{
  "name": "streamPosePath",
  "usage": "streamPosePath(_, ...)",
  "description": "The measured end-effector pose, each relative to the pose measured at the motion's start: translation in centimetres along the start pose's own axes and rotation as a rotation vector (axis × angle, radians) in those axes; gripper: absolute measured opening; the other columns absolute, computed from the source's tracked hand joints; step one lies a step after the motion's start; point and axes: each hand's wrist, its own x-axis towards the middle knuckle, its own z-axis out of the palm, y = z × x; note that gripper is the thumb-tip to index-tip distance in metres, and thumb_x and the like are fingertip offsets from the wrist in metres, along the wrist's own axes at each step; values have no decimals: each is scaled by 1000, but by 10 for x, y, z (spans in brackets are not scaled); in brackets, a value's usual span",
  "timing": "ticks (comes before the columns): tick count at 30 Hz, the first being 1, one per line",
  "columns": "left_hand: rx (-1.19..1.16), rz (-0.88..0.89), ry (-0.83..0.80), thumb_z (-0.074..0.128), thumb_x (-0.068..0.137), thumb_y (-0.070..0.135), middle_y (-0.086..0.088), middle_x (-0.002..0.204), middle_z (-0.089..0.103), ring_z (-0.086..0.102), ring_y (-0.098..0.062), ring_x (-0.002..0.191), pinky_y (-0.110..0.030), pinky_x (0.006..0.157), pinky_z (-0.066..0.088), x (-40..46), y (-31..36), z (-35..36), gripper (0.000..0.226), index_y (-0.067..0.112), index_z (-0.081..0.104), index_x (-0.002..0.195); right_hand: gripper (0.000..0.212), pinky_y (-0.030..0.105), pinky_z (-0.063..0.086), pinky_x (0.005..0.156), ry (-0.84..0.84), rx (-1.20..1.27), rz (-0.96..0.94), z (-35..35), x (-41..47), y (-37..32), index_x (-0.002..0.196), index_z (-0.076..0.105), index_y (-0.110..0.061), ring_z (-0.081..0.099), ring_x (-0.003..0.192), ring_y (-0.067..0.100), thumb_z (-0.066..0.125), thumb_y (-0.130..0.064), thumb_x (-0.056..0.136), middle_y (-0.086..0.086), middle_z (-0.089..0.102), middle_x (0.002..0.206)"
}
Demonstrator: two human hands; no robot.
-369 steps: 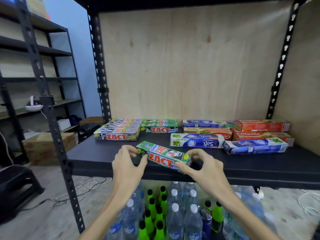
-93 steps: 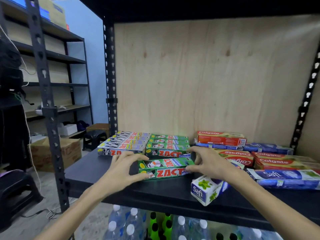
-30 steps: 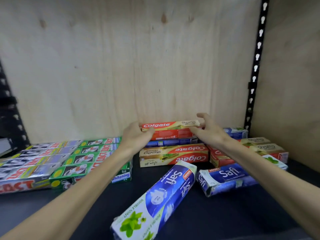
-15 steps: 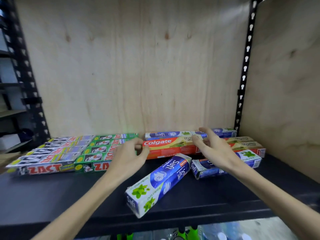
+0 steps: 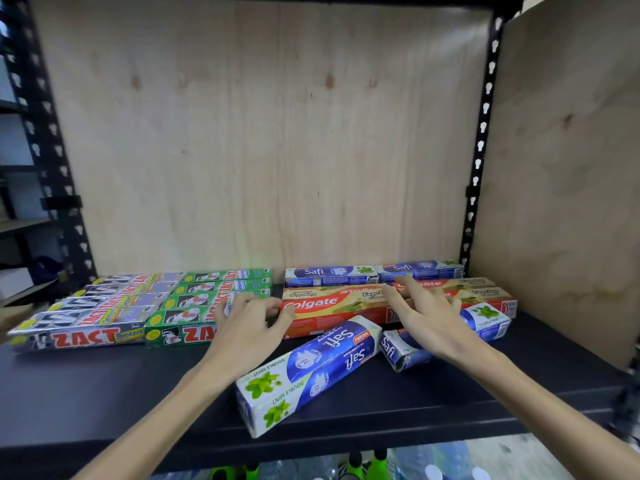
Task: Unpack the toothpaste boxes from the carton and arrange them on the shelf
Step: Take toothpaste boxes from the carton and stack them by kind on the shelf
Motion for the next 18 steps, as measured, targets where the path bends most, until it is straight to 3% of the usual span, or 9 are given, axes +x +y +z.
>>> streamPosePath(5,28,75,115,55,97,46,14,122,59,42,-13,125,-42,107,30,24,-7,0,25,37,67,117,43,49,20,107,46,-39,-5,-3,21,7,127,58,-34,38,128,27,32,-57,100,-2,61,133)
streamPosePath(9,-25,147,72,61,96,35,6,118,67,57,-16,115,-37,101,43,67,-15,2,21,30,70,114,32,51,32,109,31,-58,-83,-2,63,17,122,61,-37,46,130,26,43,-49,100,-7,64,130)
streamPosePath(12,-2,170,-21,62,97,34,13,117,65,57,-9,108,-29,94,43,102,-16,3,23,27,70,118,30,52,40,106,-49,-96,-155,6,99,21,123,61,-39,57,122,19,53,-47,96,-9,67,125)
streamPosePath(15,-4,135,-148,68,94,36,15,117,65,57,-5,103,-26,91,44,133,-22,10,27,29,69,120,40,48,40,108,-126,-161,-190,16,130,20,134,55,-39,58,120,18,62,-40,95,-7,65,128)
streamPosePath(18,-93,119,-227,80,84,33,10,103,71,63,-7,94,-25,89,51,154,-35,17,25,36,71,107,63,43,43,106,-171,-162,-225,25,149,21,147,45,-33,60,116,20,72,-33,89,-2,68,122)
